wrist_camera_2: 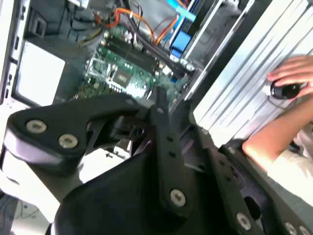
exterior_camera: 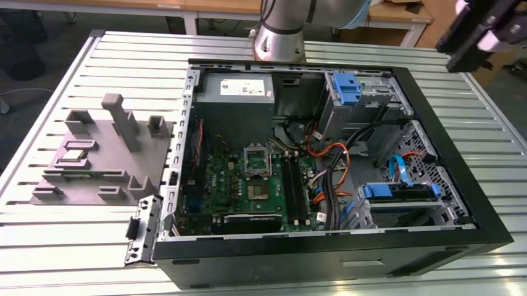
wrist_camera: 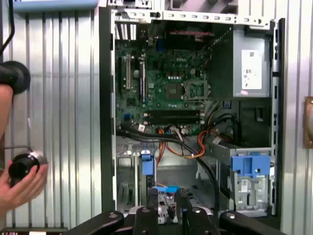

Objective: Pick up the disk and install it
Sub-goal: 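Insert the first disk wire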

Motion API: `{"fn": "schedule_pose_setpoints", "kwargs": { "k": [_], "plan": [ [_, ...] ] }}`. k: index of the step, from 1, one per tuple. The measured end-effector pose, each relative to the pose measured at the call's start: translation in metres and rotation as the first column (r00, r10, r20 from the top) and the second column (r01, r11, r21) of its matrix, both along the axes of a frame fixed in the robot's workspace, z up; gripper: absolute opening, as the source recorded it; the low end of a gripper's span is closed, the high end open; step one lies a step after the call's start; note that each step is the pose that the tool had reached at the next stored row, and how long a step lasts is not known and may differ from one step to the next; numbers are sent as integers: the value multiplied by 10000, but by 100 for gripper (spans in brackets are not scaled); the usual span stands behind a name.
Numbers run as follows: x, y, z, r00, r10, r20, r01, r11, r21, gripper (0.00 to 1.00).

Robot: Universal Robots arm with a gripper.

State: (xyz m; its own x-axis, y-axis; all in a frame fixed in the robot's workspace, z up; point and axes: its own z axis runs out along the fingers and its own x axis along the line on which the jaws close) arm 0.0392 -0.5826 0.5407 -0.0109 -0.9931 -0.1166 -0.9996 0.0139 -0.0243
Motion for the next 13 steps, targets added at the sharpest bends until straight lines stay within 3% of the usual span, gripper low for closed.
{"fn": "schedule_pose_setpoints", "kwargs": {
  "k": [2, 3, 13],
  "plan": [
    [-2, 24, -17, 10000, 0, 0, 0, 10000, 12, 29],
    [-10, 138, -42, 10000, -1, -1, 1, 10000, 5, 29],
    [-10, 156, -47, 10000, -1, -1, 1, 10000, 5, 29]
  ]
}}
